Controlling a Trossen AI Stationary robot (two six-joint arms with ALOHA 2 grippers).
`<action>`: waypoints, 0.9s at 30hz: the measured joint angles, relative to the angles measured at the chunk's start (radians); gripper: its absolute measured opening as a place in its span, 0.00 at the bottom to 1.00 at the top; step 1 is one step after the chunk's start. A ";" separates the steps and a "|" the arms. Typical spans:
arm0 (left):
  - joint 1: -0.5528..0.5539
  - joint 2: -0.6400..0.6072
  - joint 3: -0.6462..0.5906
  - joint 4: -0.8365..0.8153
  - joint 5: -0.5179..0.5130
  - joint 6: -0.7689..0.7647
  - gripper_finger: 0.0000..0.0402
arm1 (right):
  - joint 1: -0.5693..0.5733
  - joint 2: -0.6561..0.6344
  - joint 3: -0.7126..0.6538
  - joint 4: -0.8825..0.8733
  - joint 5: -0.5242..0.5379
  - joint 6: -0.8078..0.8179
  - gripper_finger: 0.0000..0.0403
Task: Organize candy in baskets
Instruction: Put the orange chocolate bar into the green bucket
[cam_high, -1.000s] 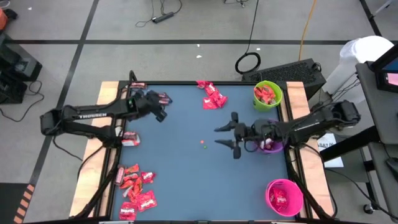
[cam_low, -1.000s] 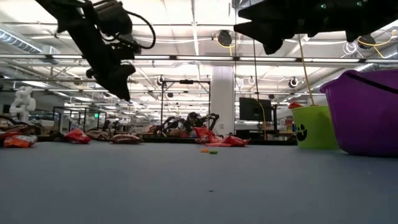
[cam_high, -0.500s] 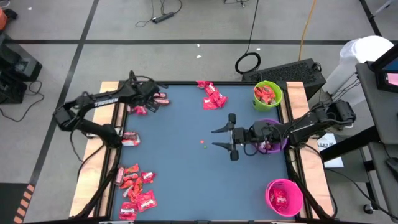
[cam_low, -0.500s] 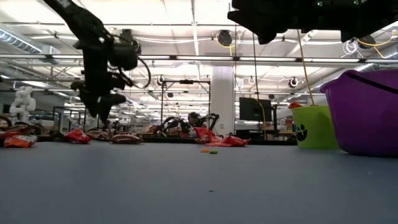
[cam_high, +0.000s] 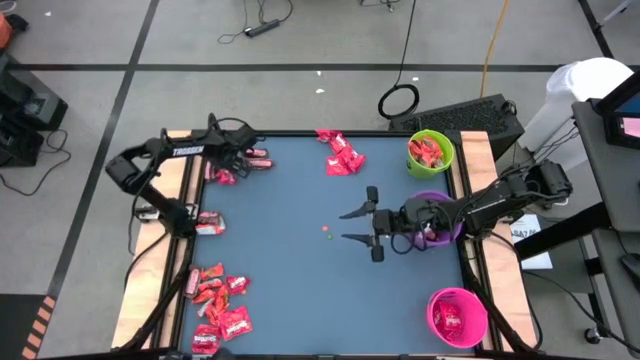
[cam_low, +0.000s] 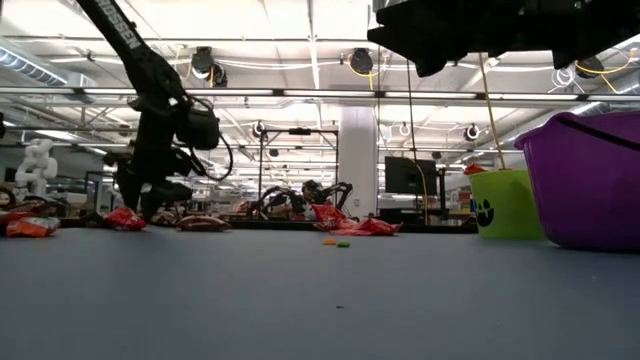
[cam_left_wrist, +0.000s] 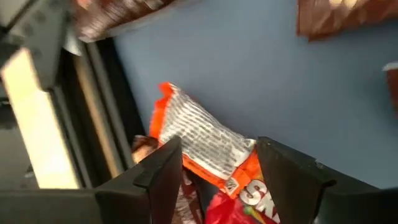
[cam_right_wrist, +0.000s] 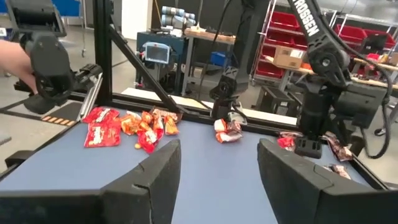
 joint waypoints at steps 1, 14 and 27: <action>0.002 0.018 0.000 0.000 0.003 0.000 0.53 | 0.000 0.000 0.000 0.000 0.000 0.002 0.50; 0.003 0.083 0.008 0.010 0.033 0.065 0.27 | 0.002 0.000 0.000 -0.002 0.000 0.014 0.50; -0.089 0.042 0.000 -0.006 0.035 0.133 0.03 | 0.002 0.000 0.000 -0.006 0.001 0.012 0.50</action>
